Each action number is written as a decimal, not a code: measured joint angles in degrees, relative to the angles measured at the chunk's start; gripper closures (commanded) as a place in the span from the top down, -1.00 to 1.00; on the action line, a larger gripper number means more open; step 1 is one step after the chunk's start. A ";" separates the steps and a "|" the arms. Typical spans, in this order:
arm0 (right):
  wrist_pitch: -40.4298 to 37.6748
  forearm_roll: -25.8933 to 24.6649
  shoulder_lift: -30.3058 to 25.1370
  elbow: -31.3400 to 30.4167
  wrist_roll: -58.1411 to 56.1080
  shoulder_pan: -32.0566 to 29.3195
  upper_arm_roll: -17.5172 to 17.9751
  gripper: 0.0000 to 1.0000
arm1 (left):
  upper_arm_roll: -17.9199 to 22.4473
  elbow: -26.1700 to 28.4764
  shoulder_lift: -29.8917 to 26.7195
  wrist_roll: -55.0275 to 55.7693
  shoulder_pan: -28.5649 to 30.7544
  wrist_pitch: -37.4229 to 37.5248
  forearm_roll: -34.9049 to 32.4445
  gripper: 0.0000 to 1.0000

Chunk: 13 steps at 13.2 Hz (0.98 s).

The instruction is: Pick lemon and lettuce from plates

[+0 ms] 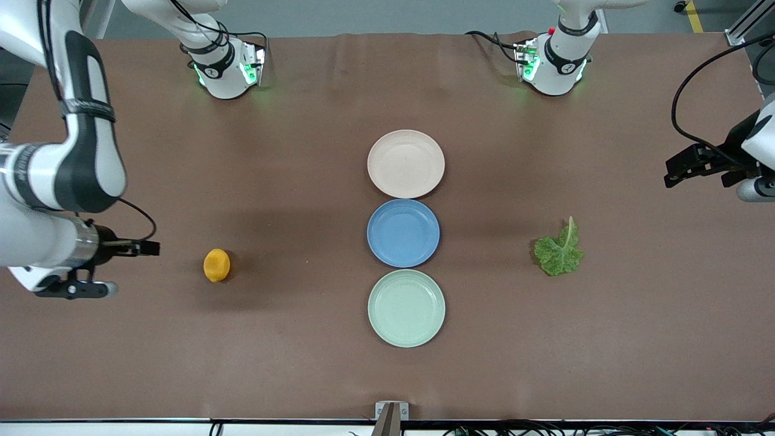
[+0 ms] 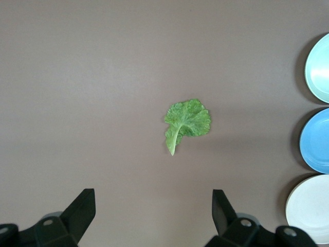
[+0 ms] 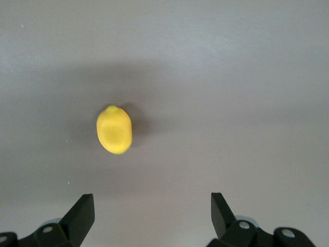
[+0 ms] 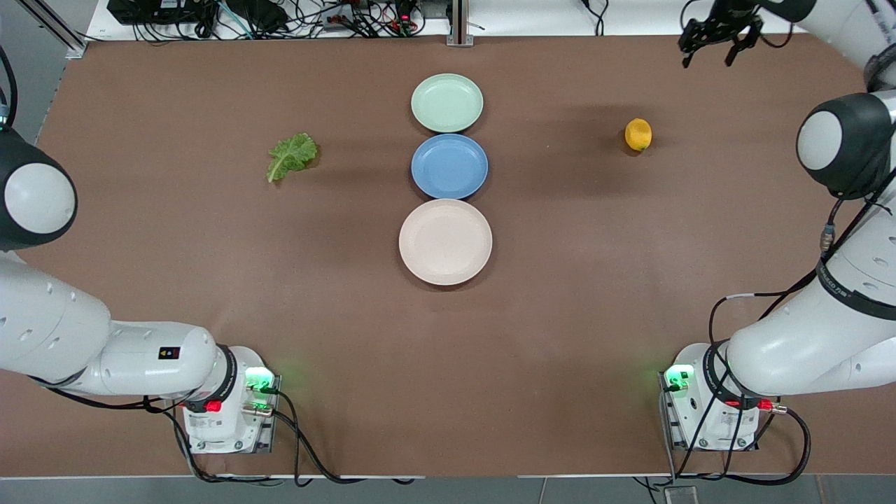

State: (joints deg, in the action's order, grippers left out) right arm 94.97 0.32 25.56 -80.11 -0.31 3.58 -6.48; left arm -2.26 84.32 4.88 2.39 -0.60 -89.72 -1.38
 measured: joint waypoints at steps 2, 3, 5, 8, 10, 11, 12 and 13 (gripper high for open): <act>-4.13 -0.01 -2.11 1.10 -0.22 -1.28 -0.02 1.00 | -0.19 1.23 -0.95 0.22 -0.01 0.00 0.00 1.00; -5.45 -0.01 -3.07 1.22 -0.22 -1.46 -0.05 1.00 | -0.26 1.74 -1.35 0.22 -0.02 0.00 0.00 1.00; -6.95 -0.05 -4.27 1.55 -0.22 -1.60 -0.12 1.00 | -0.40 3.54 -2.74 0.23 -0.07 -0.16 0.00 1.00; -9.35 -0.16 -4.40 4.08 -0.22 -2.22 -0.14 1.00 | -1.20 7.26 -6.22 0.23 -0.13 -1.46 -0.01 1.00; -9.56 -0.23 -4.40 4.77 -0.22 -2.48 -0.14 1.00 | -1.54 8.32 -7.81 0.32 -0.13 -1.50 -0.02 1.00; -9.65 -0.22 -4.40 4.87 -0.22 -2.50 -0.13 1.00 | -1.67 8.70 -8.42 0.99 -0.13 -1.50 -0.02 1.00; -10.14 -0.09 -4.39 4.94 -0.21 -2.50 -0.10 1.00 | -1.80 9.14 -8.94 1.85 -0.12 -1.49 -0.02 1.00; -11.19 0.13 -4.42 5.08 -0.21 -2.50 -0.01 1.00 | -1.95 9.68 -9.48 2.28 -0.13 -1.49 -0.02 1.00</act>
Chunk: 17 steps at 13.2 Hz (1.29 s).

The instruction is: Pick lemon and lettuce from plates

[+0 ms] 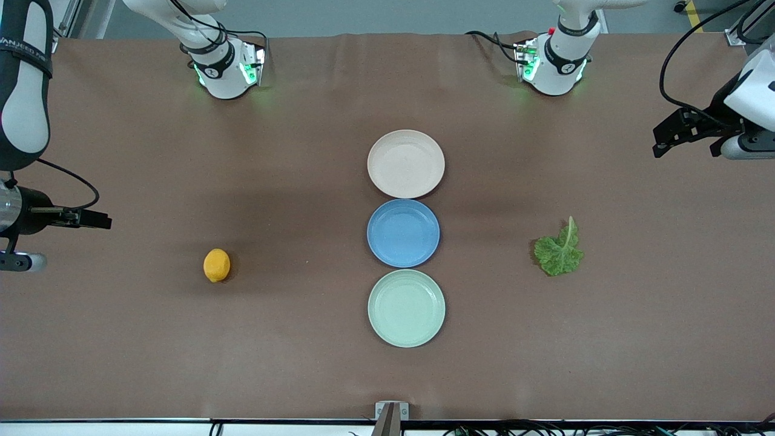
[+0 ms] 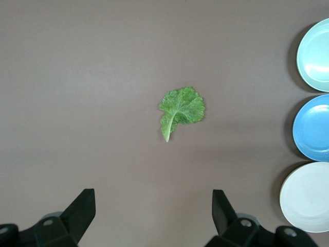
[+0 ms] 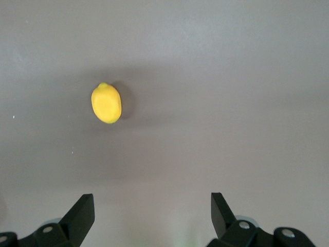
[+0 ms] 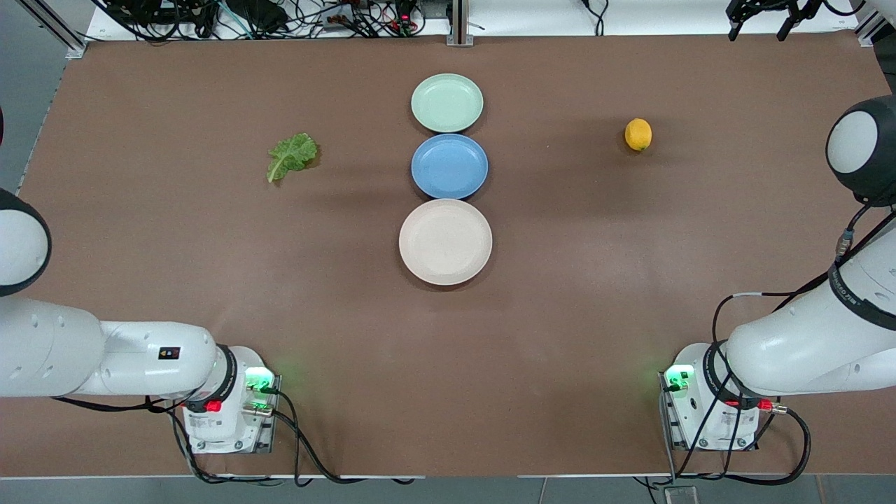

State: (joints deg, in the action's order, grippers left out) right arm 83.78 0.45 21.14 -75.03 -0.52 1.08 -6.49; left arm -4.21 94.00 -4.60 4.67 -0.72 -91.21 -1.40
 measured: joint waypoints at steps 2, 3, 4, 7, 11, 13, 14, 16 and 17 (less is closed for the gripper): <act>-1.59 0.40 -0.34 0.24 0.01 -0.02 0.06 1.00 | -0.24 1.30 -0.96 0.17 0.00 0.00 0.00 1.00; -1.73 0.53 -0.82 0.06 0.01 -0.11 0.05 1.00 | -0.33 1.64 -1.20 0.17 0.00 0.00 0.00 1.00; -1.43 0.77 -1.70 -0.62 0.01 -0.28 0.04 1.00 | -0.42 1.82 -1.34 0.17 0.00 0.00 0.00 1.00; 2.60 1.07 -7.43 -7.13 0.01 -0.73 0.00 1.00 | -0.65 1.98 -1.66 0.19 0.00 0.19 0.00 1.00; 6.04 1.08 -15.46 -16.33 0.00 -0.75 0.03 1.00 | -0.70 2.17 -2.61 0.26 0.00 0.34 0.00 1.00; 6.18 1.08 -17.99 -18.11 -0.01 -0.75 0.06 1.00 | -0.70 2.21 -2.71 0.26 0.00 0.36 0.00 1.00; 6.29 1.08 -19.24 -18.98 -0.01 -0.75 0.06 1.00 | -0.70 2.24 -2.71 0.26 0.00 0.36 0.00 1.00; 6.31 1.05 -21.39 -19.96 -0.04 -0.75 0.07 1.00 | -0.70 2.24 -2.71 0.27 0.00 0.36 0.00 1.00; 6.31 1.05 -22.20 -20.24 -0.04 -0.75 0.08 1.00 | -0.70 2.24 -2.71 0.27 0.00 0.36 0.00 1.00</act>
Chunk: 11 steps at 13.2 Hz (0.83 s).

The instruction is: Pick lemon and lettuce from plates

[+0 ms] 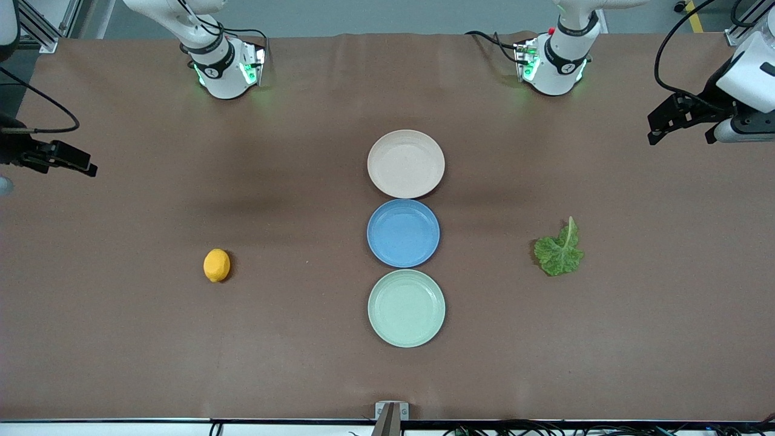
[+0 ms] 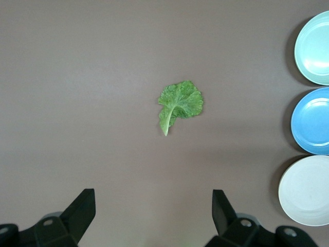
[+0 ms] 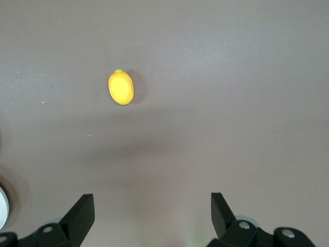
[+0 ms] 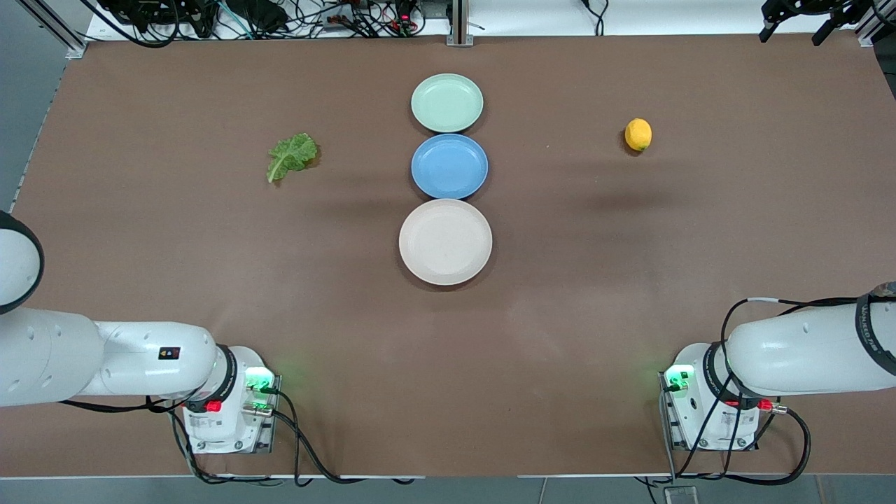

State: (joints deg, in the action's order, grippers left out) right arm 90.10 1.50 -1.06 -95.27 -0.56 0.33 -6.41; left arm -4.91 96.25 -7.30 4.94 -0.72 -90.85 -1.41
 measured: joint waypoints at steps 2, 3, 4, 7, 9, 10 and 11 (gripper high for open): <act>0.00 0.00 -0.95 -0.29 -0.01 0.00 0.01 1.00 | 0.00 0.04 0.00 0.00 0.00 0.00 0.00 1.00; 0.03 0.00 -1.24 -0.32 -0.01 0.00 0.02 1.00 | 0.00 0.05 0.00 0.01 0.00 0.00 0.00 1.00; 0.08 0.00 -1.56 -0.32 -0.08 0.00 0.02 1.00 | 0.00 0.05 0.00 0.01 0.00 0.00 0.00 1.00; 0.15 -0.12 -2.66 -0.33 -1.64 0.00 0.02 1.00 | 0.00 0.06 0.00 0.02 0.00 0.00 0.00 1.00; 0.15 -1.28 -3.00 -0.35 -2.42 0.00 0.05 1.00 | 0.00 0.11 0.00 0.02 0.00 0.00 0.00 1.00; 0.15 -1.71 -3.01 -0.37 -2.57 0.00 0.09 1.00 | 0.00 0.12 0.00 0.02 0.00 0.00 0.00 1.00; 0.15 -1.79 -3.01 -0.43 -2.75 0.00 0.14 1.00 | 0.00 0.12 0.00 0.02 0.00 0.00 0.00 1.00</act>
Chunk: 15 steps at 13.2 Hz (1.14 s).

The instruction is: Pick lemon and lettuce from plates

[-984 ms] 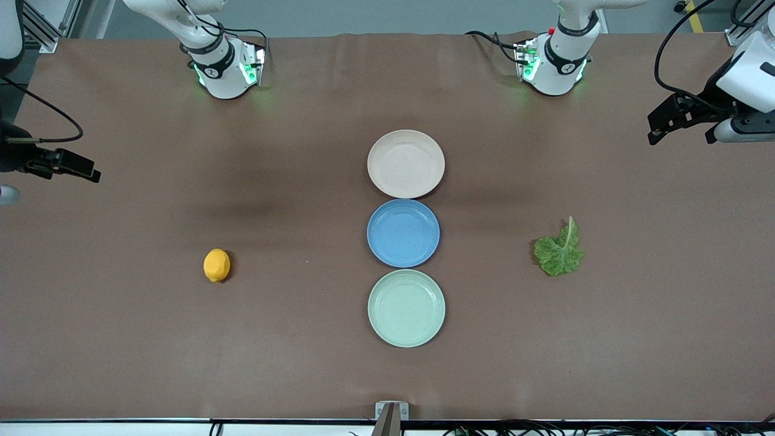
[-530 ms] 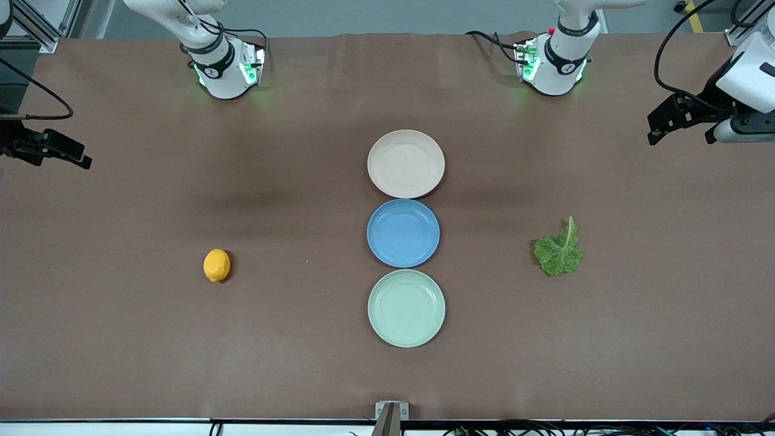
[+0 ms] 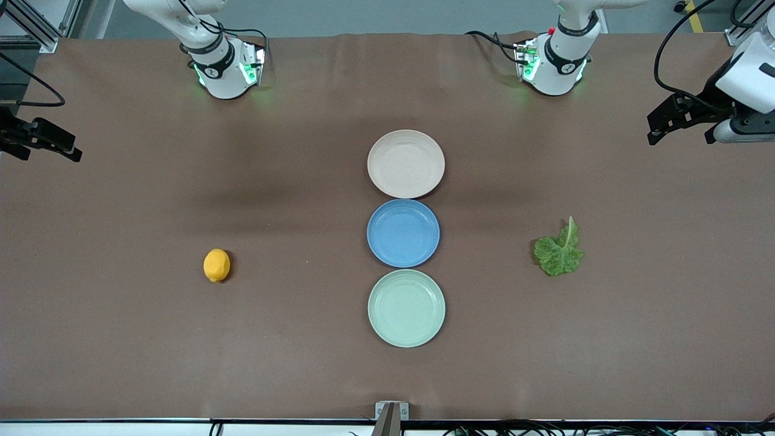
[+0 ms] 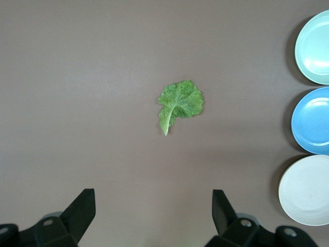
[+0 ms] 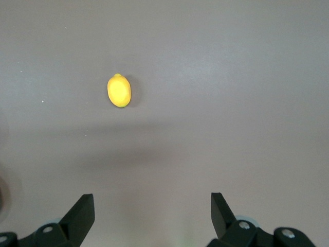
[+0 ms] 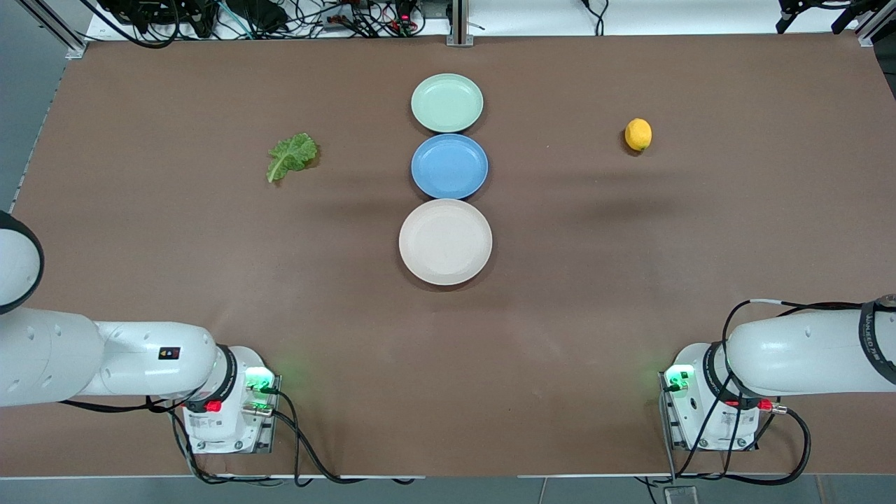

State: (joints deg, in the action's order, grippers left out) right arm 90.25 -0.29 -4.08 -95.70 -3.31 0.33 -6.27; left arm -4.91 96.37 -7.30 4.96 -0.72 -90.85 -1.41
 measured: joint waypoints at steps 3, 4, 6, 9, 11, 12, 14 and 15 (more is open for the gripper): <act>-0.11 -0.08 0.00 -0.07 -0.80 0.00 0.04 1.00 | 0.00 0.00 0.00 0.00 0.00 0.00 0.00 1.00; -0.36 -0.08 0.00 -0.10 -0.82 0.00 0.01 1.00 | 0.00 0.00 0.00 0.00 0.00 0.00 0.00 1.00; -0.78 -0.08 0.00 -0.18 -0.86 0.00 -0.02 1.00 | 0.00 0.00 0.00 0.00 0.00 -0.02 0.00 1.00; -0.82 0.11 0.00 -0.18 -0.88 0.00 -0.02 1.00 | 0.00 0.00 0.00 0.00 0.00 -0.04 0.00 1.00; -0.67 0.36 -0.03 -0.18 -0.94 0.00 -0.02 1.00 | 0.00 0.00 0.02 0.00 0.00 -0.06 0.00 1.00; -0.47 0.40 -0.09 -0.18 -1.06 0.00 -0.02 1.00 | 0.00 0.00 0.04 0.00 0.00 -0.09 0.00 1.00; -0.23 0.47 -0.25 -0.18 -1.28 0.00 -0.01 1.00 | -0.02 0.00 0.15 0.00 0.00 -0.12 0.00 1.00; -0.22 0.52 -0.29 -0.18 -1.34 0.00 0.03 1.00 | -0.03 0.00 0.22 0.00 0.00 -0.16 0.00 1.00</act>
State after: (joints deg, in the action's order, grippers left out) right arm 90.03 0.22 -4.36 -95.88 -4.65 0.33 -6.24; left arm -4.94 96.37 -7.08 4.96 -0.72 -91.02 -1.41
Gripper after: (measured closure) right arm 0.000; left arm 0.000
